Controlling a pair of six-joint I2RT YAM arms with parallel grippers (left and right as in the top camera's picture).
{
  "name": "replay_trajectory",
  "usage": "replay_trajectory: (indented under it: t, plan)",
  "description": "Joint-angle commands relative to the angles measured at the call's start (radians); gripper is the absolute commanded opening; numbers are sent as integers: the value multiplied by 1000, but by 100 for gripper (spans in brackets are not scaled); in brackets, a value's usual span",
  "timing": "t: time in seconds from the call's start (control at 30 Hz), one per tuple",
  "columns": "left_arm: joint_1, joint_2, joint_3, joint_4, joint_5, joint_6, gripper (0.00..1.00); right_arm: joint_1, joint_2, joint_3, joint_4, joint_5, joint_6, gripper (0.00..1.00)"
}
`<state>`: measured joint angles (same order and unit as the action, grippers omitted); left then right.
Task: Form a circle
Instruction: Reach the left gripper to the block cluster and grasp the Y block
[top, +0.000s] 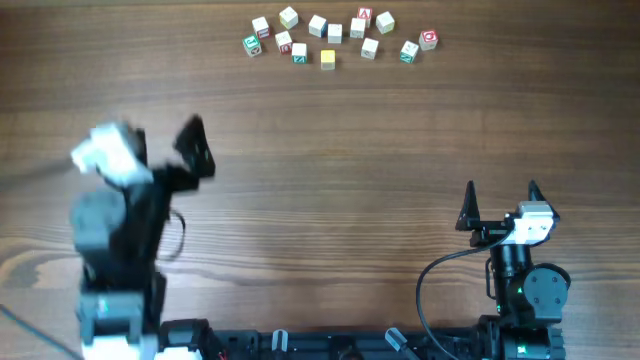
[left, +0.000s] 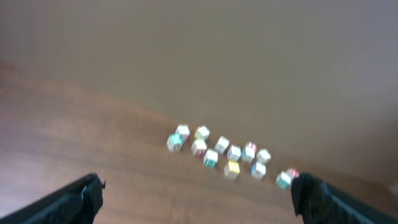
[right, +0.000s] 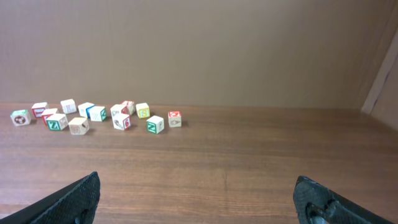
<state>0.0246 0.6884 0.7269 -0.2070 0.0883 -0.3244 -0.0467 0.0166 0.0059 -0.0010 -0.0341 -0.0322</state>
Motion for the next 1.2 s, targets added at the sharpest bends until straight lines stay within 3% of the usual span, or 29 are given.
replay_trajectory:
  t: [0.0,0.2,0.37,0.53,0.67,1.0,1.17]
  plan:
    - [0,277,257,-41,127,2,100,5,-5,-1,2,-16,-18,100]
    - [0,461,283,47,180,2,100,5,-5,-1,2,-16,-18,100]
    - [0,536,284,40,49,-103,100,5,-5,-1,2,-16,-17,100]
    - [-64,583,304,118,-7,-13,99,5,-5,-1,2,-16,-18,100]
    - [-131,697,415,109,-31,-20,100,5,-5,-1,2,-16,-18,100]
    - [-229,1193,884,42,-31,-40,100,5,-5,-1,2,-16,-18,100]
    - [-233,1338,977,117,-31,-59,99,5,-5,-1,2,-16,-17,100]
